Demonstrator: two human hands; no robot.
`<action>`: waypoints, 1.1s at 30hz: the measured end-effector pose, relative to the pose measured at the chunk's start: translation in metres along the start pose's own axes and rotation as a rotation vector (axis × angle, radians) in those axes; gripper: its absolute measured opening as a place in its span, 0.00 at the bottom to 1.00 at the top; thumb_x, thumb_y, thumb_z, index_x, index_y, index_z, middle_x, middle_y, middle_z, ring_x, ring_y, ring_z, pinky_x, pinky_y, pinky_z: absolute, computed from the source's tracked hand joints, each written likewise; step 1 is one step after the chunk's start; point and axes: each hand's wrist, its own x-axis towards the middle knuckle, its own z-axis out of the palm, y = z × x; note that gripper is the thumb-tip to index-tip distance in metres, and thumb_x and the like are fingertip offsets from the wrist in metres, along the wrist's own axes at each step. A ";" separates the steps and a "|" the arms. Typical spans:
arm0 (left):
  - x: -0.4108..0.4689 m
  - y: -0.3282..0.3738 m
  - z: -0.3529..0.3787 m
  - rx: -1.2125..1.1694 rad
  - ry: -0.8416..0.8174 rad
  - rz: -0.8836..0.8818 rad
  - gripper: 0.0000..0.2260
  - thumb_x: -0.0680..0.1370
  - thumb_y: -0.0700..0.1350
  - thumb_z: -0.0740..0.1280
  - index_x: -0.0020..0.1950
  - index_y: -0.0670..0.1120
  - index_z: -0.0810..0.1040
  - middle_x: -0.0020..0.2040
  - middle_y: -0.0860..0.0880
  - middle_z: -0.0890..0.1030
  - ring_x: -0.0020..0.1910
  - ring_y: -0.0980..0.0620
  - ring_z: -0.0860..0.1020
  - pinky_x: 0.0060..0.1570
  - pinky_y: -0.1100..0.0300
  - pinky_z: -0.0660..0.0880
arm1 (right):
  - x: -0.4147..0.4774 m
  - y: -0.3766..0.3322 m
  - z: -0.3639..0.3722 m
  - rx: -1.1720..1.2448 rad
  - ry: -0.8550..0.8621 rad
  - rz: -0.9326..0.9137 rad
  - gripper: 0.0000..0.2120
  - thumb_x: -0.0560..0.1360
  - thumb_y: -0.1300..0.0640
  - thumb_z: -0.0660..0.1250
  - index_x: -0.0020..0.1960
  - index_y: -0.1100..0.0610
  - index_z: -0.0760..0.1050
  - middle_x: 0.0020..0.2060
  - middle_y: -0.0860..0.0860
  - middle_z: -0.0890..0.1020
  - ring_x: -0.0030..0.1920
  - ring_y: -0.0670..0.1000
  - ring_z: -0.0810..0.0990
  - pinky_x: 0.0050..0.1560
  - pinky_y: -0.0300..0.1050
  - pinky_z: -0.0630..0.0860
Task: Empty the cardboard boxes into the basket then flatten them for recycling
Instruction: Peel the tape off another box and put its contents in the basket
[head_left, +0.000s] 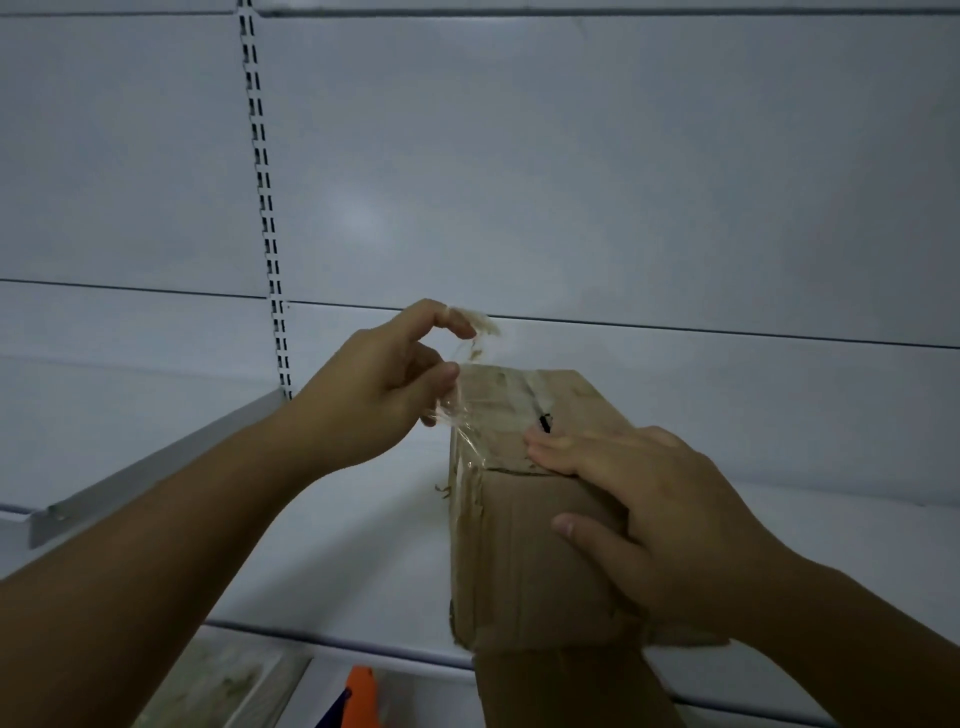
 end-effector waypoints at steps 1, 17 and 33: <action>-0.003 -0.001 -0.003 0.139 -0.004 0.075 0.09 0.79 0.40 0.61 0.56 0.52 0.70 0.33 0.50 0.81 0.33 0.55 0.79 0.36 0.65 0.76 | 0.001 0.000 0.000 -0.001 0.006 -0.011 0.21 0.71 0.44 0.61 0.63 0.46 0.71 0.60 0.40 0.78 0.60 0.41 0.71 0.56 0.43 0.66; 0.006 -0.013 -0.058 -1.163 0.183 -0.426 0.05 0.74 0.43 0.58 0.48 0.46 0.70 0.44 0.36 0.84 0.48 0.39 0.83 0.55 0.45 0.76 | 0.040 -0.018 -0.048 0.065 -0.317 0.249 0.29 0.62 0.24 0.52 0.45 0.45 0.74 0.46 0.40 0.77 0.45 0.41 0.75 0.49 0.45 0.75; 0.001 0.001 -0.105 -1.075 0.347 -0.388 0.21 0.79 0.61 0.49 0.55 0.48 0.73 0.42 0.44 0.76 0.37 0.49 0.73 0.42 0.57 0.73 | 0.062 0.000 -0.028 0.017 -0.549 0.413 0.22 0.73 0.38 0.62 0.66 0.41 0.66 0.61 0.43 0.73 0.56 0.43 0.72 0.56 0.38 0.71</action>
